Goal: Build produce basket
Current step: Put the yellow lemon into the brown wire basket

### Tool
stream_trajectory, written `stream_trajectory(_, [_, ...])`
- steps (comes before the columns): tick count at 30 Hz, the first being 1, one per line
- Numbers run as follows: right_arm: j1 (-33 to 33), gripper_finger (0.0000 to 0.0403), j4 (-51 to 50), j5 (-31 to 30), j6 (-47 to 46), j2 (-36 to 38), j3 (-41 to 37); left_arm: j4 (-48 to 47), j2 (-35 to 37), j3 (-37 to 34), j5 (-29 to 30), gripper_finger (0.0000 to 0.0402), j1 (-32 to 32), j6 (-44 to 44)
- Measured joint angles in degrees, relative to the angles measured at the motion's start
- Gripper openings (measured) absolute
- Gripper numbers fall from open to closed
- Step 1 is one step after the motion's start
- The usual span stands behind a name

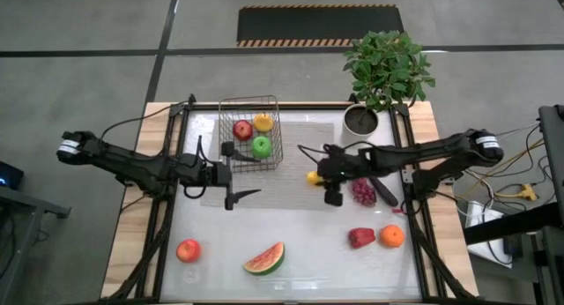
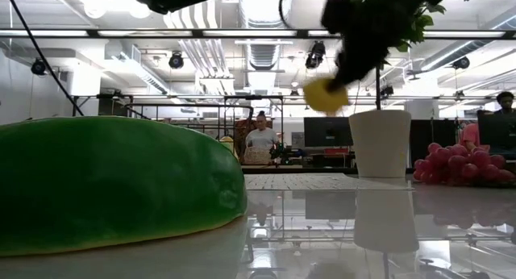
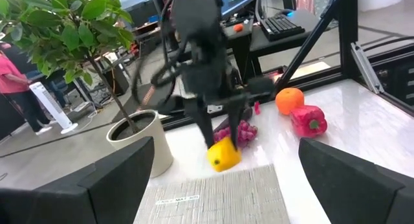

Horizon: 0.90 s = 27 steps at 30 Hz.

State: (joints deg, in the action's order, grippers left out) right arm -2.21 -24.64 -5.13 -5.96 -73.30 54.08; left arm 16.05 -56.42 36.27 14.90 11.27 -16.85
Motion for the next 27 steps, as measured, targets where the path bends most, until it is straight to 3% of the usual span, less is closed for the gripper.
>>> stream_trajectory(6, [-5.30, 0.0132, 30.17, -1.08, 1.69, -0.52, -4.41, 4.68, -3.70, -0.02, -3.70, 0.0365, 0.00, 1.05])
stream_trajectory(12, [-7.22, 0.0132, 56.00, -1.31, 7.80, -7.60, -7.98, 15.74, -10.63, 0.00, -6.83, 0.0365, 0.07, 3.26])
stream_trajectory(18, [-7.19, 0.0132, 65.61, -0.57, 10.03, -14.31, -7.80, 24.44, -17.89, 0.30, -8.04, 0.0365, 0.11, 6.46])
stream_trajectory(27, [-7.20, 0.0132, 66.83, -0.41, 10.99, -15.42, -6.49, 22.92, -20.15, -0.04, -9.55, 0.0365, 0.59, 11.28])
